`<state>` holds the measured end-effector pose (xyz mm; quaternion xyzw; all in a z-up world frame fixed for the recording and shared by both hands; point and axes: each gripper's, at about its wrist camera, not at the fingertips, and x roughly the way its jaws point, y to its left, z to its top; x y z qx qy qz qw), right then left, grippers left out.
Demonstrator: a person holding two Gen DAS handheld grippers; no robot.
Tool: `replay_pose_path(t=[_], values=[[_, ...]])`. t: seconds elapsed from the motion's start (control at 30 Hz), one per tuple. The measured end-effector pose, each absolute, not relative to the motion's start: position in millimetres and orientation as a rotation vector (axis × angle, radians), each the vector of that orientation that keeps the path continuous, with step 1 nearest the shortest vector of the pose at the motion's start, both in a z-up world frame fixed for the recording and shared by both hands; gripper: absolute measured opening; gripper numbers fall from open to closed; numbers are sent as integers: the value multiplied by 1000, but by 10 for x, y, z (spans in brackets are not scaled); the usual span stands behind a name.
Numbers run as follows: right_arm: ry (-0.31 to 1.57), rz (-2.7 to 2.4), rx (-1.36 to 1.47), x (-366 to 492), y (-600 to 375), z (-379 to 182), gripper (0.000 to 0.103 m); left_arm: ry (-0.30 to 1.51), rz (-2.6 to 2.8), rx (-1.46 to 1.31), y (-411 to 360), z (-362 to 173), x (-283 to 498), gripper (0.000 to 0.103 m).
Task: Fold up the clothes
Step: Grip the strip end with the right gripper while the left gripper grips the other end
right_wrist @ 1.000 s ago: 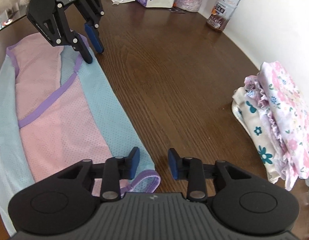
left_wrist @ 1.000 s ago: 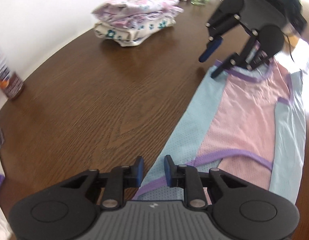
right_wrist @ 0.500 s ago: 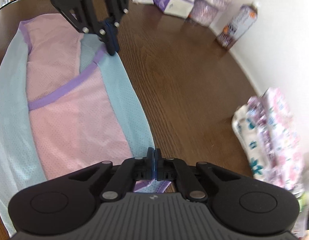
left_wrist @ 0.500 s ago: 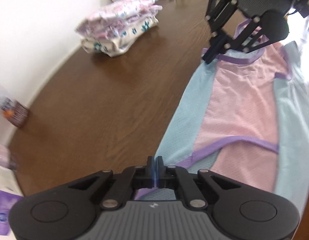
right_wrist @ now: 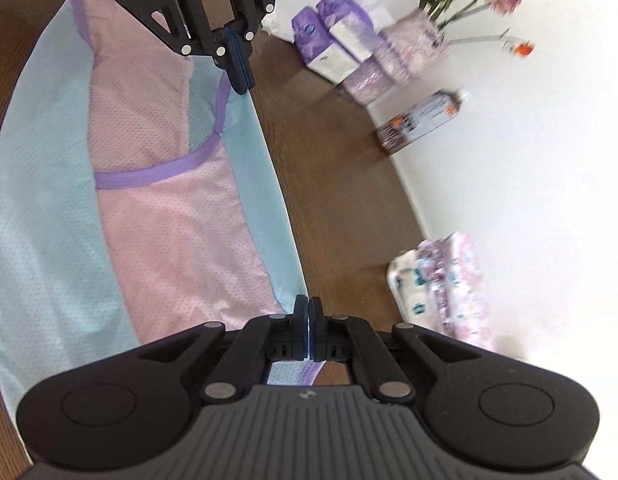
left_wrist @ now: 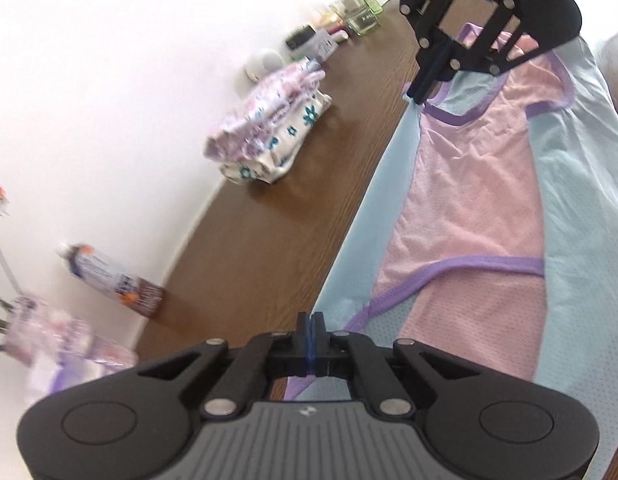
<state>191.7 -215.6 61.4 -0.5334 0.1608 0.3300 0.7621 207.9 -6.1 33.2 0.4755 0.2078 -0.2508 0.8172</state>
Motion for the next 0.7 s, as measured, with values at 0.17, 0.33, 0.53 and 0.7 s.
replay_pose_path(t=[0.17, 0.33, 0.53, 0.7], values=[[272, 689, -1215, 1528, -2211, 542, 0, 353, -474, 1099, -128, 192, 1622, 0], [237, 658, -1276, 1152, -2197, 386, 0, 334, -462, 1177, -181, 16, 1253, 0], [241, 639, -1287, 971, -2178, 161, 0, 347, -473, 1232, -201, -168, 1071, 0], [244, 633, -1273, 891, -2163, 66, 0, 359, -472, 1256, -198, -241, 1038, 0]])
